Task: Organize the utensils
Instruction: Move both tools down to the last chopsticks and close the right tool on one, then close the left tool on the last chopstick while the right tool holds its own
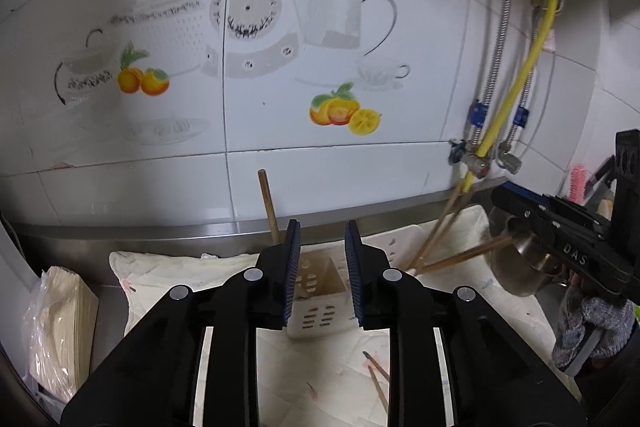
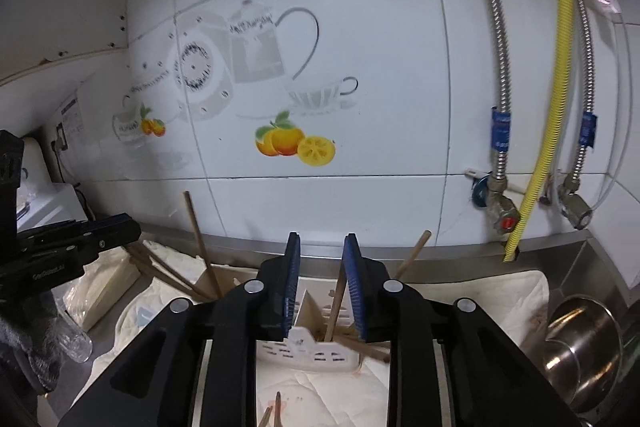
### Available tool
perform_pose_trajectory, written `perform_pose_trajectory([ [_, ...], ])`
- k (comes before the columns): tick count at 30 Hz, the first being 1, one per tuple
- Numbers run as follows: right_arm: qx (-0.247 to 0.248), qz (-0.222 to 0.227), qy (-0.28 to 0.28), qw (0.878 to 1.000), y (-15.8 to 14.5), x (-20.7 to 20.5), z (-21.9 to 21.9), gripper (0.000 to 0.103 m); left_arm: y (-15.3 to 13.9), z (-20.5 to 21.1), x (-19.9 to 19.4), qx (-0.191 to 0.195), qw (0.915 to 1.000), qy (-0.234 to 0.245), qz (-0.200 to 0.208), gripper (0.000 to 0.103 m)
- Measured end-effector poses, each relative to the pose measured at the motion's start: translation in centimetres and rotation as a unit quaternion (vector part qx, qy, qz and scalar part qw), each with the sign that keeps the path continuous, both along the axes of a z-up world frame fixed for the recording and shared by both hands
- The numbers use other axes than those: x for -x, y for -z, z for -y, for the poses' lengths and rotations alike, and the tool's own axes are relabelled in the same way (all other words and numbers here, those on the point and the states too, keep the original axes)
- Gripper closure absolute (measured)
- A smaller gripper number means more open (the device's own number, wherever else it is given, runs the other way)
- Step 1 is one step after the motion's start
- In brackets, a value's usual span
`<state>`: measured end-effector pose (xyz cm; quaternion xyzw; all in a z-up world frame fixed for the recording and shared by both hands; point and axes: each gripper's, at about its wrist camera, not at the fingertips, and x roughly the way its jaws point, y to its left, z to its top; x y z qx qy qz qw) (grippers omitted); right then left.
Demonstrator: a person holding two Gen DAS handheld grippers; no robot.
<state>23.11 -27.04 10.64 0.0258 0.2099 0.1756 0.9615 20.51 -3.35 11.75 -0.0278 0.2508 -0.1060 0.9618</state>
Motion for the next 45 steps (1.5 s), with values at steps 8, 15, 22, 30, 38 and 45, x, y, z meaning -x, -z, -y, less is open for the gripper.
perform_pose_trajectory([
  [8, 0.014, -0.009, -0.029, 0.999, 2.6, 6.5, -0.1, 0.074, 1.9, -0.1, 5.2, 0.011, 0.9999, 0.005, -0.001, 0.059],
  [15, 0.035, -0.055, -0.053, 0.996, 9.0, 11.3, -0.9, 0.074, 6.1, -0.1, 9.2, 0.019, 0.9996, 0.001, -0.023, 0.048],
  [22, 0.053, -0.116, -0.069, 0.989, 16.0, 14.4, -1.9, 0.074, 10.1, -1.2, 11.7, 0.031, 0.9980, -0.026, -0.049, 0.041],
  [30, 0.076, -0.163, -0.080, 0.980, 21.0, 15.4, -3.4, 0.078, 13.7, -2.3, 13.5, 0.048, 0.9943, -0.048, -0.082, 0.039],
  [38, 0.083, -0.184, -0.071, 0.977, 22.3, 15.1, -3.3, 0.084, 15.9, -2.6, 14.3, 0.062, 0.9909, -0.054, -0.106, 0.039],
  [45, 0.093, -0.196, -0.065, 0.974, 22.9, 14.8, -3.3, 0.089, 17.2, -2.0, 14.9, 0.064, 0.9896, -0.045, -0.121, 0.039],
])
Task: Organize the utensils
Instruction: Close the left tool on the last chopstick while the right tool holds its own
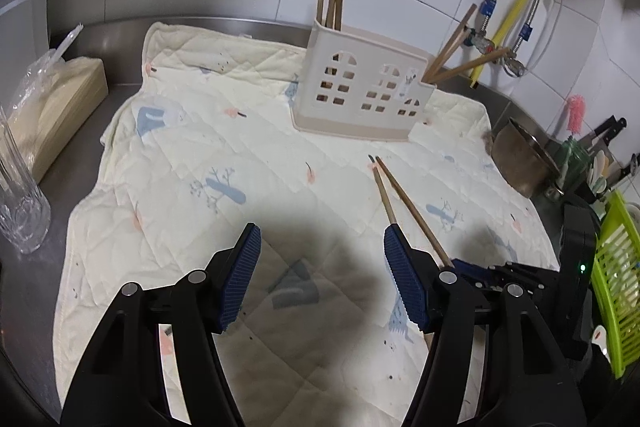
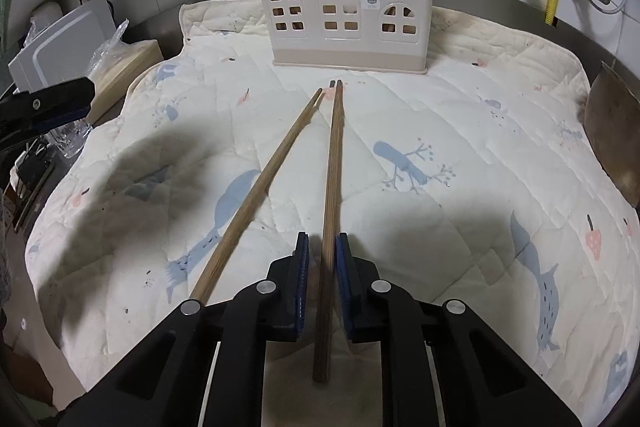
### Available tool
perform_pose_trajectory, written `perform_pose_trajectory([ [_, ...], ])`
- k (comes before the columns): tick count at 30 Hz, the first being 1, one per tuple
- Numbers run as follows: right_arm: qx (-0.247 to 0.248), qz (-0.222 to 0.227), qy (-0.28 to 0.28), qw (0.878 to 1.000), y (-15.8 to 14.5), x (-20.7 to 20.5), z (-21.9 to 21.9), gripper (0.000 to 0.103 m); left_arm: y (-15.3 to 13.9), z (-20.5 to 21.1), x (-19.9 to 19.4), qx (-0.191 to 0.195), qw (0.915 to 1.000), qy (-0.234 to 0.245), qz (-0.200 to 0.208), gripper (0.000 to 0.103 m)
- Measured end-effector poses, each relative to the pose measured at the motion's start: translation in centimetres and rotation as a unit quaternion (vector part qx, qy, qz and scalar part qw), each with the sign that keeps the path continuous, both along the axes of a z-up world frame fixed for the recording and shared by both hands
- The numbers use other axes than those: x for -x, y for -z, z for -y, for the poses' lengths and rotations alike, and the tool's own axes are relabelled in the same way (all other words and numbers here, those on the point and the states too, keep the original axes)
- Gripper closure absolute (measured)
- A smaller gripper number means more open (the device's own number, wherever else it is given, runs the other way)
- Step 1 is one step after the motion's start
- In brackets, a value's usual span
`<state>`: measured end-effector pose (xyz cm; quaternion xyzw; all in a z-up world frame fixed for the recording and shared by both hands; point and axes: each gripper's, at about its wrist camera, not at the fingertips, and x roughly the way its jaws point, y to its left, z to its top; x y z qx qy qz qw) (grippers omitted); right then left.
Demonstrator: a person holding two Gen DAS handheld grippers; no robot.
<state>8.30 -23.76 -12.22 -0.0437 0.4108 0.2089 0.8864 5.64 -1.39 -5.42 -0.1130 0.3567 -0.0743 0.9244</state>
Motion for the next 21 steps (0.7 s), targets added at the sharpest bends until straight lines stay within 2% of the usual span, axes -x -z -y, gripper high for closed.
perform_pose_trajectory([
  [5, 0.008, 0.002, 0.005, 1.000, 0.0, 0.0, 0.1, 0.095, 0.7, 0.9, 0.5, 0.000, 0.9999, 0.012, -0.006, 0.039],
  [13, -0.005, 0.008, 0.014, 1.000, -0.3, 0.5, 0.8, 0.096, 2.6, 3.6, 1.2, 0.008, 0.9985, 0.045, -0.028, 0.041],
  [19, -0.021, 0.037, 0.027, 0.999, -2.2, 1.7, 2.1, 0.097, 4.3, 6.9, 1.3, 0.022, 0.9952, 0.082, -0.050, 0.054],
  [21, -0.029, 0.052, 0.030, 0.998, -3.2, 2.2, 2.7, 0.097, 4.9, 7.6, 1.1, 0.031, 0.9941, 0.085, -0.060, 0.068],
])
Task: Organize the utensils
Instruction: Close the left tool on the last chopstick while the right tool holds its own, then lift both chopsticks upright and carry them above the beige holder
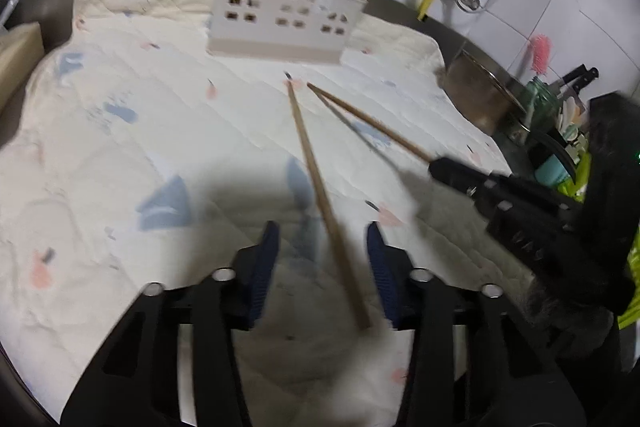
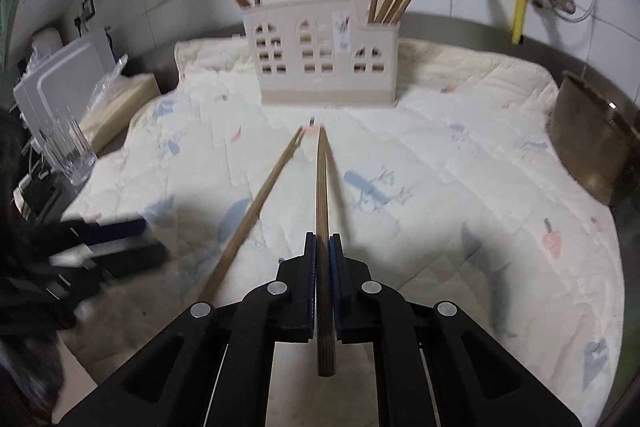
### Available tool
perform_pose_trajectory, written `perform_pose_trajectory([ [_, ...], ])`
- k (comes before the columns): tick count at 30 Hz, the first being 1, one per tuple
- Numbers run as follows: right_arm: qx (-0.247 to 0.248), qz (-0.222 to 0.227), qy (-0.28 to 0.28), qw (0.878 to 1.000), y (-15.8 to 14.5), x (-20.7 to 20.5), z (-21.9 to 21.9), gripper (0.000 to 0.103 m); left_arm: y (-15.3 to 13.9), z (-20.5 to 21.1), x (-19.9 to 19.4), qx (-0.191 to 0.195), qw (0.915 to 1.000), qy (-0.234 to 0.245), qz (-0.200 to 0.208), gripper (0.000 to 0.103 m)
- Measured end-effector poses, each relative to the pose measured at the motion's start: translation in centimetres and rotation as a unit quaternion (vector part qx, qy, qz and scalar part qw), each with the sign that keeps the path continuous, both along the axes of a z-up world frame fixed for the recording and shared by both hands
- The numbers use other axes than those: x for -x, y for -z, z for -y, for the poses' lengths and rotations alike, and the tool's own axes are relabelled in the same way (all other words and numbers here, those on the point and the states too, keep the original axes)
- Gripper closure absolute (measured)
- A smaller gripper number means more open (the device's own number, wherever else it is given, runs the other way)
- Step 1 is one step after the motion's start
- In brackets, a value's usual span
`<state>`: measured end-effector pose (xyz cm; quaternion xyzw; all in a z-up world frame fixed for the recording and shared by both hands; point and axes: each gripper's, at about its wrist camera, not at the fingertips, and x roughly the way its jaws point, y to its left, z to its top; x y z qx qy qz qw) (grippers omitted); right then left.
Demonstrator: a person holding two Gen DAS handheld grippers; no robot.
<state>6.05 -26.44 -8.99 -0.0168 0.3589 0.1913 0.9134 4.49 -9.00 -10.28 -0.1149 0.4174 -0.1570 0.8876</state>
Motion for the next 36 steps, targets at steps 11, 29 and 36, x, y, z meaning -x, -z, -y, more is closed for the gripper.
perform_pose_trajectory([
  [11, -0.022, 0.041, 0.010, 0.999, -2.9, 1.1, 1.6, 0.097, 1.5, 2.3, -1.8, -0.011, 0.9995, -0.014, -0.025, 0.087],
  [29, -0.030, 0.072, 0.011, 0.997, -5.4, 1.0, 1.6, 0.096, -1.9, 0.2, -1.5, -0.029, 0.9992, -0.021, 0.019, 0.097],
  [36, -0.026, 0.088, 0.000, 0.996, -7.9, -0.2, 1.0, 0.096, -7.8, -2.0, -2.5, -0.033, 0.9953, -0.017, 0.089, 0.097],
])
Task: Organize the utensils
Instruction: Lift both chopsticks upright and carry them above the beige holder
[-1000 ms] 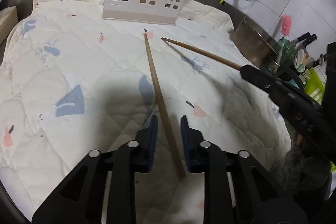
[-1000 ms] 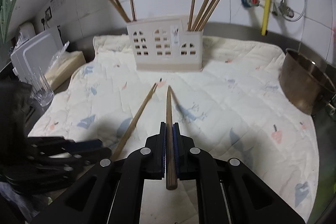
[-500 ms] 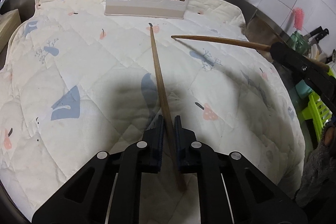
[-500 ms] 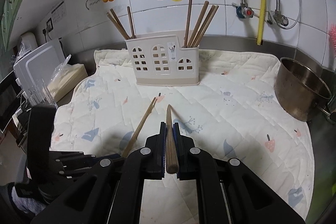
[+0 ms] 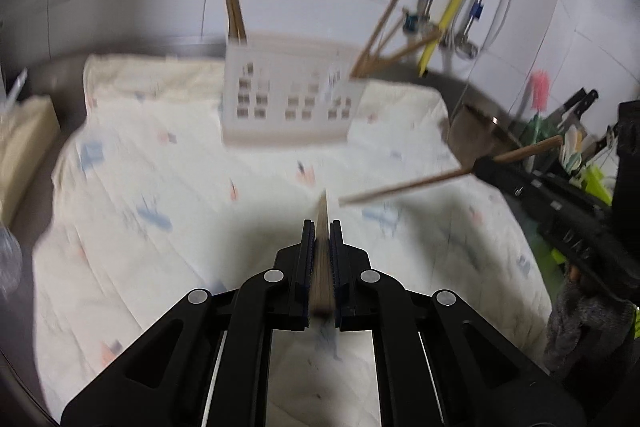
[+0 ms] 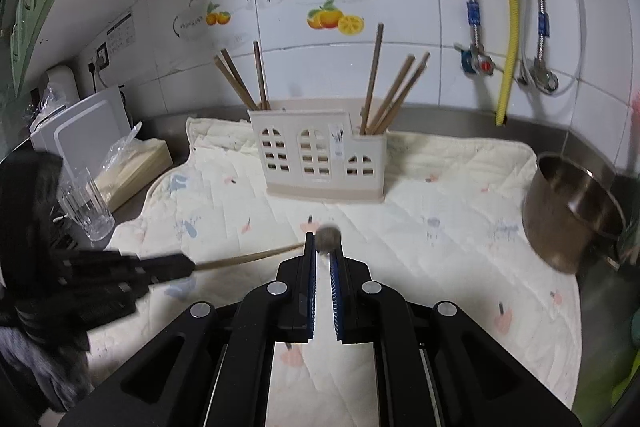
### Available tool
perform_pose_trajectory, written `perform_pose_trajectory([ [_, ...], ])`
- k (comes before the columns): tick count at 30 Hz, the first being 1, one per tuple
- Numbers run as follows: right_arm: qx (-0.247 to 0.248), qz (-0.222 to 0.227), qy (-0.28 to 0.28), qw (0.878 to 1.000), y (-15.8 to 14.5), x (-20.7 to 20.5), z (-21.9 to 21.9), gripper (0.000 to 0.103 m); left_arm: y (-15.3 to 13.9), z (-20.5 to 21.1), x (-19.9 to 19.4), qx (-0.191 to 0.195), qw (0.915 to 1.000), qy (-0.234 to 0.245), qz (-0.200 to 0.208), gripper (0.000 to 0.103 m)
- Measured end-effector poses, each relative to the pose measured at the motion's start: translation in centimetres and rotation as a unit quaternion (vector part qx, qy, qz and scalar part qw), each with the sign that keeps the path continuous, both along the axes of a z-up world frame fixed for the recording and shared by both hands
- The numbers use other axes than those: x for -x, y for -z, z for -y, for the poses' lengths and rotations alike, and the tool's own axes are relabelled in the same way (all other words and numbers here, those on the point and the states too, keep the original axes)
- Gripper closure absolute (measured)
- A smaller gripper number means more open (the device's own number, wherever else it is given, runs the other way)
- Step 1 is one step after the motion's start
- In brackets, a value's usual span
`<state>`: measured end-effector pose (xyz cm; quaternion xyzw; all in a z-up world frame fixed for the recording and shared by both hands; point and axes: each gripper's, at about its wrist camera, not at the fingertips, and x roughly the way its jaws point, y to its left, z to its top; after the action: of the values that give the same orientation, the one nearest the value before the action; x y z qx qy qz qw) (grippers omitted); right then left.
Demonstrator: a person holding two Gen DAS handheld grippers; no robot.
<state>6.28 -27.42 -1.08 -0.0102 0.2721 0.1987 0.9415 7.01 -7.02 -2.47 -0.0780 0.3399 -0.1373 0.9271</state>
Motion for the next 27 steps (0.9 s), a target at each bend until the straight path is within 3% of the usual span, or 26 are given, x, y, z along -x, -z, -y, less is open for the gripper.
perform_pose_trajectory([
  [6, 0.012, -0.003, -0.010, 1.000, -2.5, -2.7, -0.5, 0.096, -4.0, -0.5, -2.4, -0.027, 0.9991, 0.011, 0.032, 0.097],
  [14, 0.011, 0.018, -0.021, 1.000, -7.7, -5.8, -0.3, 0.096, -9.6, -1.2, -5.3, -0.026, 0.9970, 0.025, 0.068, 0.097],
  [21, 0.026, 0.044, -0.026, 0.998, -12.6, -8.4, -0.7, 0.096, -16.3, -1.7, -8.2, -0.030, 0.9908, 0.016, 0.131, 0.097],
  [27, 0.032, 0.060, -0.020, 0.997, -15.2, -10.4, -1.0, 0.096, -18.9, -2.2, -11.5, -0.042, 0.9871, -0.010, 0.154, 0.097],
])
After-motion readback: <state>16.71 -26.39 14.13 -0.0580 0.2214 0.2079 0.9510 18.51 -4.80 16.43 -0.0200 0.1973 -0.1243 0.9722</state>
